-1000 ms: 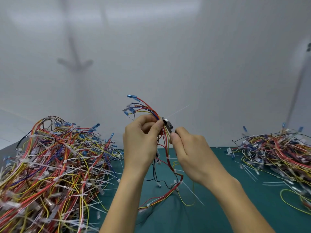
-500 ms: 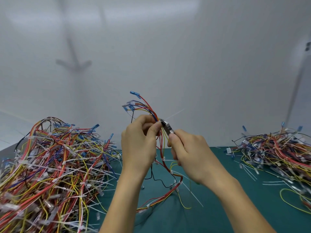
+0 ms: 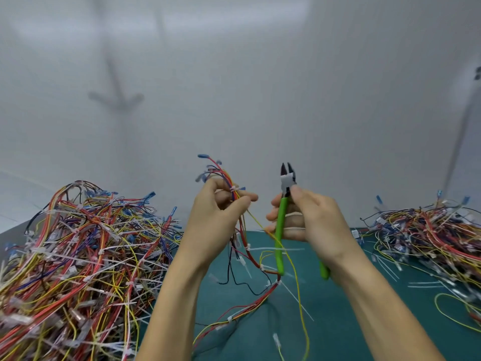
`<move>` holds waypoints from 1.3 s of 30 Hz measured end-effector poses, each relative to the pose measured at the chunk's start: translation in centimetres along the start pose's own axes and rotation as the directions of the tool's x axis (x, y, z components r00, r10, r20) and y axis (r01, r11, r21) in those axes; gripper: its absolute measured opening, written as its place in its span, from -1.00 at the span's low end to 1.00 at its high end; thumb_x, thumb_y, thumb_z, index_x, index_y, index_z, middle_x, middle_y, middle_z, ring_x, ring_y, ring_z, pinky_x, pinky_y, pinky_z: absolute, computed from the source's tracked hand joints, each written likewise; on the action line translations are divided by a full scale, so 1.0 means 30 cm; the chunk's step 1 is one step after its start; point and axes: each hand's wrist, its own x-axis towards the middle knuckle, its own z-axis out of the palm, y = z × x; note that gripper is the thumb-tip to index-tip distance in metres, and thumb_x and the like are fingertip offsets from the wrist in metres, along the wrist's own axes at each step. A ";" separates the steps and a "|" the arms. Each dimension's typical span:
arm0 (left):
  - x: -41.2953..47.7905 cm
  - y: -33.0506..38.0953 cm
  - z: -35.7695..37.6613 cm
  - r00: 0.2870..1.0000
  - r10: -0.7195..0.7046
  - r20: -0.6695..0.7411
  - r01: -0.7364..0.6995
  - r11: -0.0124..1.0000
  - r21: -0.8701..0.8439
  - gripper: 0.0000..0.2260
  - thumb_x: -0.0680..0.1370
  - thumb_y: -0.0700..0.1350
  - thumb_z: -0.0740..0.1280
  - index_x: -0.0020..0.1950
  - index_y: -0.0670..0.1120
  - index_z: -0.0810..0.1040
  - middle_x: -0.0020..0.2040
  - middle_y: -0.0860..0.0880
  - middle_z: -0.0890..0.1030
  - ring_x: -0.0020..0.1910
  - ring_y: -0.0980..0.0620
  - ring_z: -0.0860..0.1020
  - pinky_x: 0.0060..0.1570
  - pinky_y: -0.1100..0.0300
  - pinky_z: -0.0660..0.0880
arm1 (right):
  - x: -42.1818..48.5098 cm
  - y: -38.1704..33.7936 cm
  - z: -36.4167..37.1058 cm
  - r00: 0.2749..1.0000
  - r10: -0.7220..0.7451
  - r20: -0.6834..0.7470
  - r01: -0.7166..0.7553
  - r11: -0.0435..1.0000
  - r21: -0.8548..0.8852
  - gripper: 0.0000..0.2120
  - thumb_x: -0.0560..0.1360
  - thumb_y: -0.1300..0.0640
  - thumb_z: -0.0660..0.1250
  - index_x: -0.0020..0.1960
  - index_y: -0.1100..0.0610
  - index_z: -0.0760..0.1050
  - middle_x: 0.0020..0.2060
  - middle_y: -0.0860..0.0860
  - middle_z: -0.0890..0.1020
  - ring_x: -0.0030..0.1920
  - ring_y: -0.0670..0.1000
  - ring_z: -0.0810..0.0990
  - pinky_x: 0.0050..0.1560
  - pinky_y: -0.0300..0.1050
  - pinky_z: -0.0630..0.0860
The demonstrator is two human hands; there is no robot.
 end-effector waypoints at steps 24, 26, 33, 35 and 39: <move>-0.031 0.003 0.104 0.992 -0.060 0.110 0.045 0.990 0.134 -0.66 0.40 -0.23 0.53 -0.03 -0.23 0.39 -0.25 -0.18 0.67 -0.31 0.01 0.50 -0.09 -0.10 0.55 | 0.022 0.070 0.014 0.978 0.119 -0.173 -0.185 0.878 -0.440 -0.55 0.53 -0.24 0.25 0.17 0.08 0.25 0.07 0.01 0.51 0.06 0.01 0.53 -0.09 -0.03 0.38; -0.034 0.013 0.098 0.983 -0.079 0.164 0.059 0.991 0.124 -0.65 0.40 -0.22 0.55 -0.02 -0.22 0.40 -0.21 -0.14 0.69 -0.27 0.01 0.55 -0.01 -0.14 0.56 | 0.028 0.069 0.009 0.977 0.133 -0.168 -0.188 0.909 -0.371 -0.64 0.54 -0.15 0.25 0.11 0.07 0.24 0.00 0.02 0.54 -0.02 -0.04 0.54 -0.14 -0.03 0.44; -0.032 0.029 0.061 0.941 -0.104 0.321 0.098 0.995 0.033 -0.82 0.55 -0.06 0.40 0.05 -0.13 0.50 -0.07 -0.01 0.74 0.00 0.11 0.68 0.11 0.13 0.57 | 0.041 0.066 0.007 0.967 0.045 -0.251 -0.088 0.983 -0.159 -0.95 0.58 0.11 0.15 0.03 0.01 0.35 -0.14 -0.01 0.55 -0.06 0.10 0.59 0.03 0.12 0.50; -0.027 0.028 0.043 0.951 -0.120 0.285 0.110 0.993 0.049 -0.89 0.61 -0.08 0.31 0.08 -0.08 0.51 -0.02 0.08 0.73 0.05 0.13 0.67 0.21 0.11 0.52 | 0.039 0.058 0.005 0.957 0.009 -0.290 -0.044 0.993 -0.114 -0.88 0.61 0.14 0.11 -0.03 -0.05 0.35 -0.13 -0.07 0.54 -0.01 0.14 0.61 0.11 0.17 0.50; -0.020 0.023 0.008 0.945 -0.184 0.271 0.181 0.983 0.035 -0.87 0.64 -0.14 0.24 0.16 -0.10 0.51 0.02 0.06 0.72 0.01 0.08 0.68 0.20 0.13 0.53 | 0.030 0.035 0.004 0.939 -0.077 -0.337 0.066 0.997 -0.045 -0.81 0.63 0.12 0.05 0.07 -0.09 0.39 -0.03 -0.03 0.58 -0.05 0.03 0.61 0.15 0.17 0.54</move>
